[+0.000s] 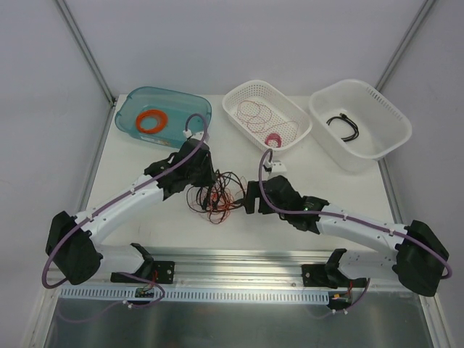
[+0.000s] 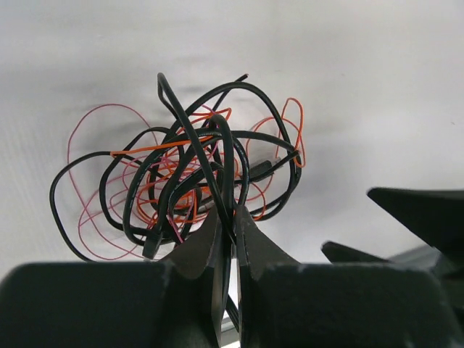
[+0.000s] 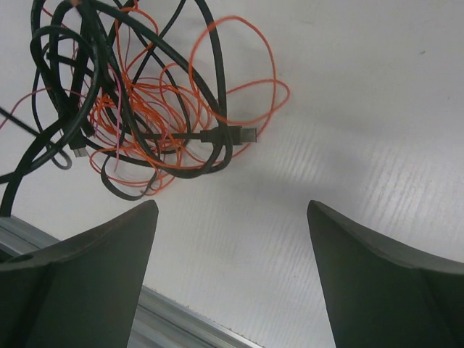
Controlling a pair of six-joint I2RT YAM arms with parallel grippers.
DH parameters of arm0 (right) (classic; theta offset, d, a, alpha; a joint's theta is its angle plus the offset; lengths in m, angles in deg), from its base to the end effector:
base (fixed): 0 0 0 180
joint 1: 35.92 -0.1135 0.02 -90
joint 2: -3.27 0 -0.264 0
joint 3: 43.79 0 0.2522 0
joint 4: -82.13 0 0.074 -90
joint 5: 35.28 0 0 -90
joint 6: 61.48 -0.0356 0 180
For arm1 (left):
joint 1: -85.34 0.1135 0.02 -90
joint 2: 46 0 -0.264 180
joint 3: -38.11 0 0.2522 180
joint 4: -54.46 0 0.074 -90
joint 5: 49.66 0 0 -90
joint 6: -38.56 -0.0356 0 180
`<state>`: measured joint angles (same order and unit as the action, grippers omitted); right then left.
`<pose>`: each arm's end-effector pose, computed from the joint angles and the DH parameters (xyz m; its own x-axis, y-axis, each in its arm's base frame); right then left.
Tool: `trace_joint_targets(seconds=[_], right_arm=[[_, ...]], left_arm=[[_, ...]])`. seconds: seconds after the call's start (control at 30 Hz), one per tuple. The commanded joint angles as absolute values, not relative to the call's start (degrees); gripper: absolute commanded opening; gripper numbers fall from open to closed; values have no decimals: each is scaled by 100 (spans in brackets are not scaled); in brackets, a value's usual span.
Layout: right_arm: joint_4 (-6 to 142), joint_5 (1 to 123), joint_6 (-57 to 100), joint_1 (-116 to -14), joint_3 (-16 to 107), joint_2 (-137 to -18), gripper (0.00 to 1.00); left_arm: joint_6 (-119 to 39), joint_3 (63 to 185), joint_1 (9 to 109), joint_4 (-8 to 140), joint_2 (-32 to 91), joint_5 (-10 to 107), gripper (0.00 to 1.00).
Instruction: Untangle the cables
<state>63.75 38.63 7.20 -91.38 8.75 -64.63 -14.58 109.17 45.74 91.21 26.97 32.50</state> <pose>0.1521 0.2035 0.2312 -0.5336 -0.1591 -0.8306 -0.5011 0.8507 0.1589 0.2189 -0.1748 0.2893 -0.7147 -0.1800 -0.6759 0.1508 0.9039 -0.4002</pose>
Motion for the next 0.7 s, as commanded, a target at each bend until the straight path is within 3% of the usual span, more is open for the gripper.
trace_joint_targets(seconds=[0.0,0.27,0.4,0.5,0.67], right_arm=[[6644,3547,296,-9032,812,-6230,88],[7161,3820,84,-8812,733,-6669,86],[7487,3987,-162,-8698,469,-7055,79],[7672,4110,-198,-8663,346,-7380,70],[7261,4058,-40,-8645,424,-7207,44]], left_arm=[[-1839,11278,4421,9029,2441,3831,0],[-1944,11313,4218,9011,2458,4982,0],[-1997,11191,4209,8958,2266,5177,0],[-2041,11076,4209,8950,2107,5010,0],[-2094,10760,4218,8958,2001,4325,0]])
